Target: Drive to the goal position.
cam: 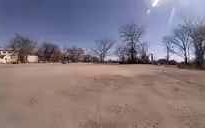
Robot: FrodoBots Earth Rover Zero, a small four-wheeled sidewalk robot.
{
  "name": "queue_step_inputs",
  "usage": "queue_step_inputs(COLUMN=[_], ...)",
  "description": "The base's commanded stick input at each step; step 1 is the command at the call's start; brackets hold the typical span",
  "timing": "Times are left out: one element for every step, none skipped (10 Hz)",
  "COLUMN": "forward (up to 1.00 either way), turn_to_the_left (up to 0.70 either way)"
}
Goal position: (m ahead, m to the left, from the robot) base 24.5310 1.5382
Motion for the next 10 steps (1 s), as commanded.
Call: queue_step_inputs(forward=[1.00,1.00,1.00,1.00,1.00,1.00,1.00,1.00,1.00,1.00], turn_to_the_left=[-0.27,-0.27,-0.27,-0.27,-0.10,0.00,0.00,0.00,0.00,0.00])
